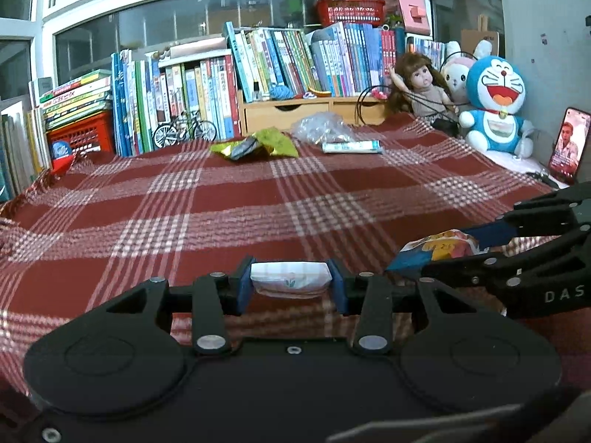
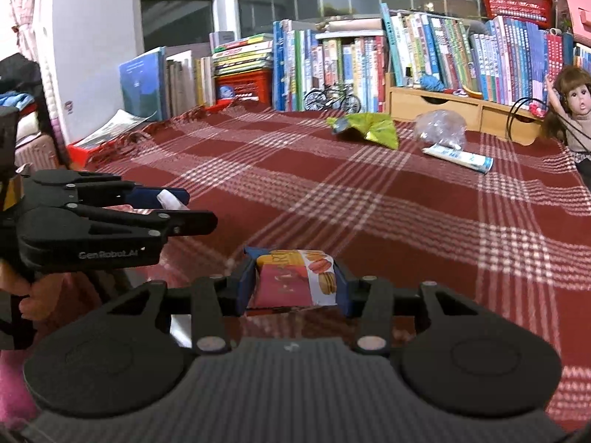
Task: Collect trash
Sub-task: 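Lower both items into the black trash bag and open both tools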
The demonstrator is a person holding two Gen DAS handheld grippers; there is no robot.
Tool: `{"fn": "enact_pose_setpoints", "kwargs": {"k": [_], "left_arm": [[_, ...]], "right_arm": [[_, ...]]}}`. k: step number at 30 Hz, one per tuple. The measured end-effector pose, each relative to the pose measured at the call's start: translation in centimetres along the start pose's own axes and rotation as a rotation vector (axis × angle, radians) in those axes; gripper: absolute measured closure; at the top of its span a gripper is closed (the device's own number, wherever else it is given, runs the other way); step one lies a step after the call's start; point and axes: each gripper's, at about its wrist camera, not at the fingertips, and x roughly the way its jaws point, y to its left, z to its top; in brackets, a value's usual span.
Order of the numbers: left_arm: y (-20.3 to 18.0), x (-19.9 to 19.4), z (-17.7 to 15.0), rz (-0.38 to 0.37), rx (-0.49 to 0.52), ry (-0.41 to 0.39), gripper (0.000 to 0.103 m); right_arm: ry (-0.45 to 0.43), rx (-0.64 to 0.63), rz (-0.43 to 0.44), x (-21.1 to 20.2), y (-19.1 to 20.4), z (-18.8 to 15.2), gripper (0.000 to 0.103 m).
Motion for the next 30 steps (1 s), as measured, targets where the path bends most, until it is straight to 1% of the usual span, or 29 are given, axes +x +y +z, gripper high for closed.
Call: {"fn": "enact_pose_setpoints", "kwargs": {"k": [6,11,13,16,18,22,24,30], "left_arm": [[-0.4,-1.4,-2.1,0.003,0.002,0.036,0.063],[-0.7,-1.3,-4.0,-0.008,-0.012,0.107,0.063],[-0.8,-0.8,-4.8,-0.005,-0.017,0.160,0.063],[-0.8,0.0,-6.3,0.005,-0.052,0.240,0.063],[-0.7,0.7,-7.4,0.012,-0.079,0.286,0.063],[-0.5,2.5,-9.7,0.025,-0.117,0.405,0.063],[-0.5,3.3,-10.7,0.031,-0.134,0.451,0.063],[-0.5,5.1,-13.2,0.040,-0.163,0.551,0.063]], "right_arm": [[0.041,0.003,0.030,-0.7,1.3,-1.7,0.053],[0.095,0.013,0.049,-0.5,2.1,-3.5,0.053],[0.122,0.034,0.056,0.0,2.2,-4.3,0.053],[0.168,0.081,0.063,0.8,2.3,-5.9,0.053],[0.211,0.117,0.067,1.7,2.3,-7.3,0.053],[0.296,0.153,0.051,3.5,2.4,-9.7,0.053],[0.334,0.177,0.052,4.3,2.1,-10.7,0.053],[0.396,0.208,0.035,5.7,1.8,-12.6,0.053]]}}
